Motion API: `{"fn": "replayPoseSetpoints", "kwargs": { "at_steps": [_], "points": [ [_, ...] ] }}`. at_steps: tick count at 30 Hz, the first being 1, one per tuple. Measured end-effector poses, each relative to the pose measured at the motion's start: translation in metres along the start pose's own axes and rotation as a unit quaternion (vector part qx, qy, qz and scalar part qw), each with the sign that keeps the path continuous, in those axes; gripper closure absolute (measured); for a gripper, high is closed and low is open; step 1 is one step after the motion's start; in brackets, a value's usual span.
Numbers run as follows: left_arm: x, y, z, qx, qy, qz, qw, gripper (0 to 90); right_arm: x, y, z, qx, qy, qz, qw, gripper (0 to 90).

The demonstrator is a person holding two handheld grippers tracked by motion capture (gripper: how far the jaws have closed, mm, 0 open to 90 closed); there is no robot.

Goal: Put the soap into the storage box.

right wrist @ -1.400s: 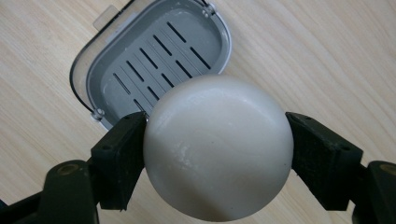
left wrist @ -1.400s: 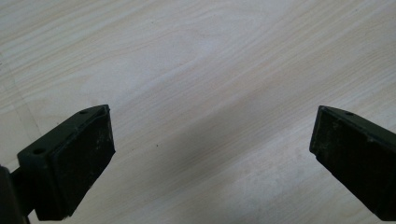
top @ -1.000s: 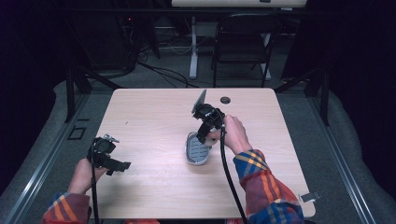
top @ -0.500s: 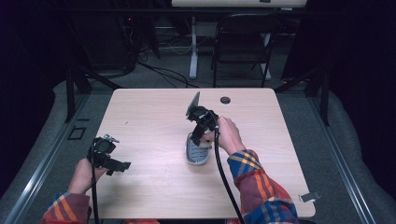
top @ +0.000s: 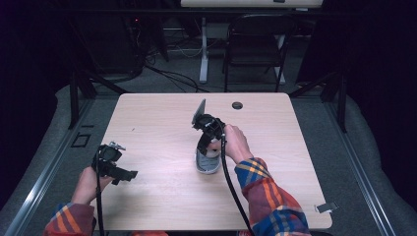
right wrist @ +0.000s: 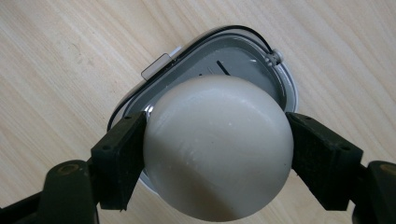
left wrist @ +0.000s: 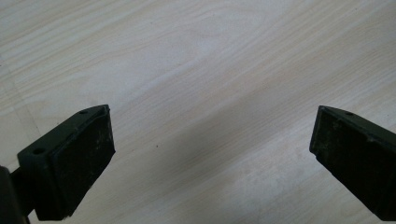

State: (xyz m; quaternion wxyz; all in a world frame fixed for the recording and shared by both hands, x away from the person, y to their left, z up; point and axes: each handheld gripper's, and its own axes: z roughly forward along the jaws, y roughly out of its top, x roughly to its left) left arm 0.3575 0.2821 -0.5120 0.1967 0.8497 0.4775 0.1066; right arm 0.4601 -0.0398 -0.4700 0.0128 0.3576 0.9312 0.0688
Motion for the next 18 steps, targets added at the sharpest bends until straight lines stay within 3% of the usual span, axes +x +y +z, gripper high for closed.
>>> {"fn": "replayPoseSetpoints", "kwargs": {
  "at_steps": [18],
  "points": [
    [0.000, 0.000, 0.001, 0.001, 0.000, 0.001, 1.0000, 0.0, 0.000, 0.000, 0.016, 0.001, 0.011, 0.002, 0.9999, 23.3]
  ]
}}
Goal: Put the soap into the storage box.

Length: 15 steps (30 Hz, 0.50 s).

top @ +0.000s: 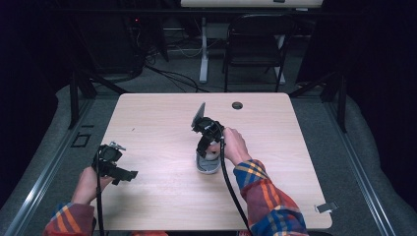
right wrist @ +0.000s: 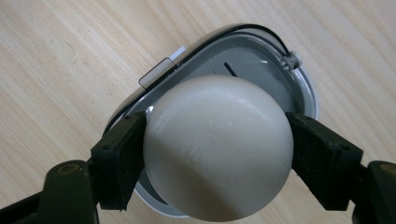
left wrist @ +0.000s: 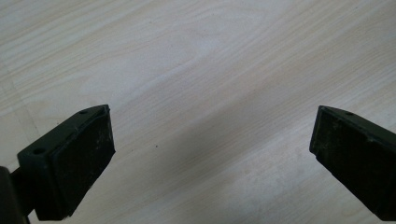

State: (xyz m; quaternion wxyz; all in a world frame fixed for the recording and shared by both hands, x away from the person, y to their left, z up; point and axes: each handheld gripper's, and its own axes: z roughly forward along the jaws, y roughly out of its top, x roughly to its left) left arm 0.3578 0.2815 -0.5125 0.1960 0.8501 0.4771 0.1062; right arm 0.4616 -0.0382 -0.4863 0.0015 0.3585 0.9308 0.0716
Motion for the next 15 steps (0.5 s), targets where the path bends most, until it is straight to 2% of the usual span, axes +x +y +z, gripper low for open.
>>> {"fn": "replayPoseSetpoints", "kwargs": {
  "at_steps": [7, 11, 15],
  "points": [
    [0.0000, 0.0001, 0.0001, 0.001, 0.000, 0.001, 1.0000, 0.0, -0.0004, -0.0014, 0.0047, 0.013, -0.003, -0.004, 0.9999, 23.3],
    [0.0000, 0.0001, 0.0003, 0.002, -0.001, 0.001, 1.0000, 0.0, -0.0001, -0.0030, 0.0080, 0.008, -0.002, -0.005, 1.0000, 23.3],
    [-0.0002, 0.0001, 0.0002, 0.003, 0.000, 0.001, 1.0000, 0.0, -0.0003, -0.0032, 0.0089, 0.015, -0.002, -0.007, 0.9999, 23.3]
  ]
}}
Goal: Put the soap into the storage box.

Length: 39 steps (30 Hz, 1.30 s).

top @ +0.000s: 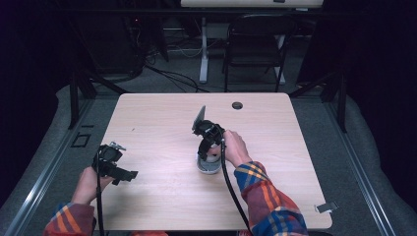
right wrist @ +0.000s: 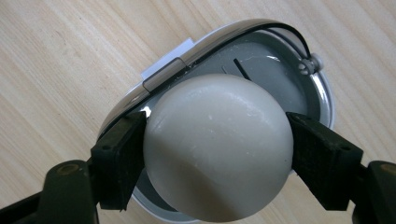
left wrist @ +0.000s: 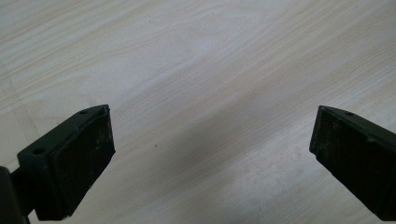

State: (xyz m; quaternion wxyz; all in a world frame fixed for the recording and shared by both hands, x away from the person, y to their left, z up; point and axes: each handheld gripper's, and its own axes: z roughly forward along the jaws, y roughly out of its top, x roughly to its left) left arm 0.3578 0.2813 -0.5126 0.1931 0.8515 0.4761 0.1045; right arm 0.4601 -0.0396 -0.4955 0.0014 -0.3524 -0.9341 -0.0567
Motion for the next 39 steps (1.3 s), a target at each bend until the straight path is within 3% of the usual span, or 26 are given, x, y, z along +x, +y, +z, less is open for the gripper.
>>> {"fn": "replayPoseSetpoints", "kwargs": {
  "at_steps": [13, 16, 19, 27, 39],
  "points": [
    [-0.001, 0.000, 0.001, 0.003, -0.001, 0.001, 1.0000, 0.0, -0.005, -0.007, 0.003, -0.012, 0.000, 0.003, 0.9999, 23.0],
    [-0.001, 0.000, 0.001, 0.004, -0.002, 0.002, 1.0000, 0.0, -0.007, -0.012, -0.005, -0.034, -0.009, 0.003, 0.9994, 15.9],
    [-0.001, 0.000, 0.001, 0.004, -0.002, 0.002, 1.0000, 0.0, -0.009, -0.017, -0.012, -0.048, -0.014, 0.003, 0.9987, 14.4],
    [-0.001, 0.000, 0.001, 0.004, -0.002, 0.002, 1.0000, 0.0, -0.015, -0.031, -0.030, -0.066, -0.013, 0.006, 0.9977, 7.2],
    [-0.001, 0.000, 0.001, 0.001, 0.000, 0.001, 1.0000, 0.0, -0.028, -0.066, -0.054, -0.095, -0.024, 0.036, 0.9945, 0.8]
  ]
}}
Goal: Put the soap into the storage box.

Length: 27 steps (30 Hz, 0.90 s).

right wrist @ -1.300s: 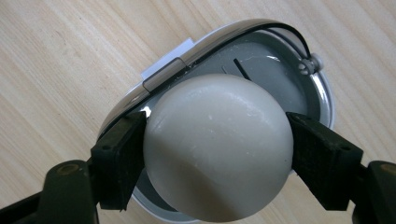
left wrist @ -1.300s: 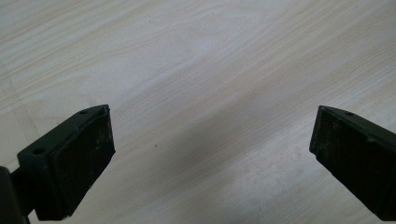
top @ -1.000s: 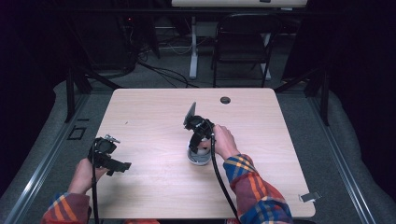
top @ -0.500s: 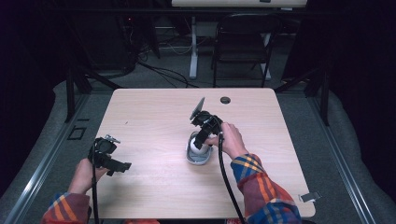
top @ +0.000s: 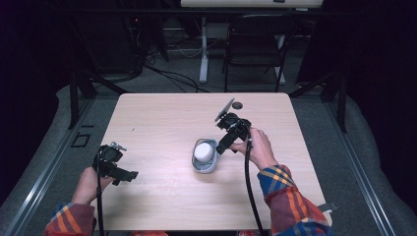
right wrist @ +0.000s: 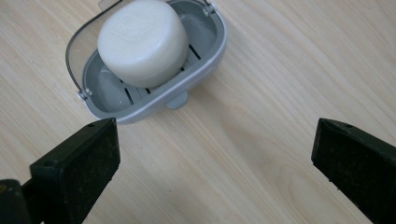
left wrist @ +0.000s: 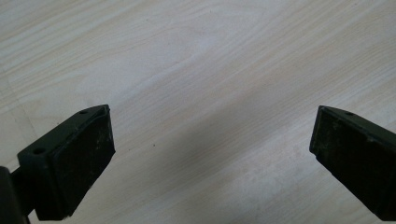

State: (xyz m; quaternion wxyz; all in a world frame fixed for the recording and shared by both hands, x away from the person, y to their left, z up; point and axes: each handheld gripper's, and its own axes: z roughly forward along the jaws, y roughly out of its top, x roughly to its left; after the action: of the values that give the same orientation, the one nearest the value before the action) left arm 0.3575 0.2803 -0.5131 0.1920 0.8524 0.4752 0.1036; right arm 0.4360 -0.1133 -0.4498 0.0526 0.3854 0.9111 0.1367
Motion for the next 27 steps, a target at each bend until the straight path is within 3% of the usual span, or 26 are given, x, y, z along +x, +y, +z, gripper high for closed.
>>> {"fn": "replayPoseSetpoints", "kwargs": {
  "at_steps": [8, 18, 27],
  "points": [
    [0.000, 0.000, 0.000, 0.002, 0.000, 0.000, 1.0000, 0.0, -0.015, -0.028, -0.010, -0.009, -0.008, 0.026, 0.9996, 0.0],
    [-0.001, 0.000, 0.000, 0.001, 0.002, -0.001, 1.0000, 0.0, -0.033, -0.068, -0.012, -0.013, -0.021, 0.067, 0.9975, 0.0],
    [-0.001, 0.000, 0.000, 0.001, 0.003, -0.001, 1.0000, 0.0, -0.042, -0.092, -0.011, -0.004, -0.024, 0.084, 0.9962, 0.0]
  ]
}}
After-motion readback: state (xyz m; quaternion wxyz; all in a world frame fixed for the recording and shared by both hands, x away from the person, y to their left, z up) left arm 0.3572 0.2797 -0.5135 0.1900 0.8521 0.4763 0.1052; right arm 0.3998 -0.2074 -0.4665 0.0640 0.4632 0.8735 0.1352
